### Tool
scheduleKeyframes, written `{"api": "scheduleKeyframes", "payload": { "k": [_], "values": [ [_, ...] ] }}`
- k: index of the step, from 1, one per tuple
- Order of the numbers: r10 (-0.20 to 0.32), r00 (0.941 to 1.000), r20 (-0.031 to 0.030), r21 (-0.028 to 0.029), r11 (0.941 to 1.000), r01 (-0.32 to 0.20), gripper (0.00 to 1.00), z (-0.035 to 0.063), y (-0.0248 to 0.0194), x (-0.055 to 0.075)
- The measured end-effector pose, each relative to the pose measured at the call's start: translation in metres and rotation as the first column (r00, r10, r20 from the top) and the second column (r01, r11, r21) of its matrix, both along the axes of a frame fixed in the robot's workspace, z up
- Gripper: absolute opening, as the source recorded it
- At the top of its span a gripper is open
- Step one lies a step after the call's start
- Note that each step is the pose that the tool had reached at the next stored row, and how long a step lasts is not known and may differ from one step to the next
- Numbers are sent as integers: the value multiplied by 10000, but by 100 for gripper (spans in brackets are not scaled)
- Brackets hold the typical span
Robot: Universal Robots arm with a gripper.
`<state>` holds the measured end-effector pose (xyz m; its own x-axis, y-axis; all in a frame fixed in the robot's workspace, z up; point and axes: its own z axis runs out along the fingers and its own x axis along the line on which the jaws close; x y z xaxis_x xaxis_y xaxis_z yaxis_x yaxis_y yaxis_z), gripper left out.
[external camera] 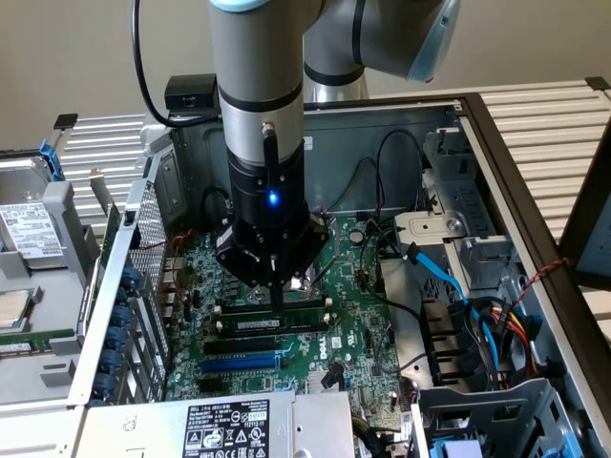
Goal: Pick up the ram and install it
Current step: 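Press down the ram until it locks into place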
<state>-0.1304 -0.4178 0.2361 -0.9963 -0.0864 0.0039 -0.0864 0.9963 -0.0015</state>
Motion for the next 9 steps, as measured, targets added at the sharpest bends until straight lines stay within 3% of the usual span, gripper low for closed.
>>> {"api": "scheduleKeyframes", "payload": {
  "k": [3, 9],
  "values": [
    [-473, 9989, 0, 0, 9989, 473, 11, -6, 0, 0],
    [-500, 9987, -1, -2, 9987, 500, 11, -6, 0, 1]
  ]
}}
